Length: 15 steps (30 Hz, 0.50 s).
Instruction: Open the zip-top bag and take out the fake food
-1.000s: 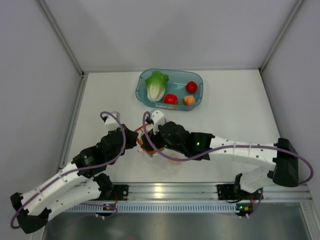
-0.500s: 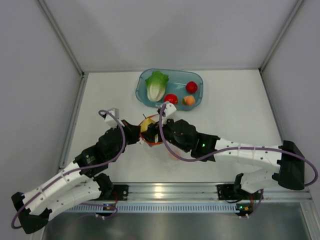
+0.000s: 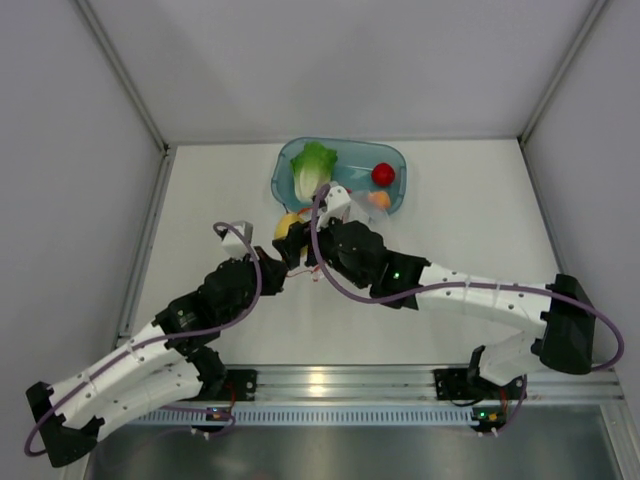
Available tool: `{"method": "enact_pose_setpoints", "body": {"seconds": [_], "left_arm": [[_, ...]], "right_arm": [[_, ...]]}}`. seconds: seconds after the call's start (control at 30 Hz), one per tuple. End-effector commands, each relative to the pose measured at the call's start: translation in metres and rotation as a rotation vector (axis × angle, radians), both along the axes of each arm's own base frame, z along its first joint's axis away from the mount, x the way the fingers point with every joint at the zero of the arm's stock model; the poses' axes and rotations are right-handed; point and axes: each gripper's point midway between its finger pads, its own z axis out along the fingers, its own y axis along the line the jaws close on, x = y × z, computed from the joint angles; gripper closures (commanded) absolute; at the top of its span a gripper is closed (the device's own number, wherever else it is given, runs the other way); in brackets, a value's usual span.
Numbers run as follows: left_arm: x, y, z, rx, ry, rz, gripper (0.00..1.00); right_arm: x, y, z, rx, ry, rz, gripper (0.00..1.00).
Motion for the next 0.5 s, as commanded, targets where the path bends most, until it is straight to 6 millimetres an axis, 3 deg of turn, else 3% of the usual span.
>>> {"method": "enact_pose_setpoints", "body": {"seconds": [0.0, 0.23, 0.27, 0.37, 0.47], "left_arm": [[0.006, 0.01, -0.011, 0.042, 0.013, 0.066, 1.0], [0.021, 0.039, 0.004, -0.011, -0.028, 0.281, 1.0], [0.023, 0.043, 0.006, -0.011, -0.035, 0.299, 1.0], [0.022, 0.048, 0.006, -0.025, -0.041, 0.325, 1.0], [0.02, 0.055, 0.002, -0.024, -0.041, 0.347, 1.0]], "right_arm": [[-0.019, 0.018, 0.062, 0.245, 0.035, 0.169, 0.57], [-0.064, 0.027, 0.082, 0.489, 0.301, 0.503, 0.58], [-0.075, 0.026, 0.077, 0.491, 0.327, 0.585, 0.58], [-0.087, 0.023, 0.091, 0.57, 0.348, 0.684, 0.59], [-0.101, 0.013, 0.118, 0.653, 0.287, 0.782, 0.59]]}}
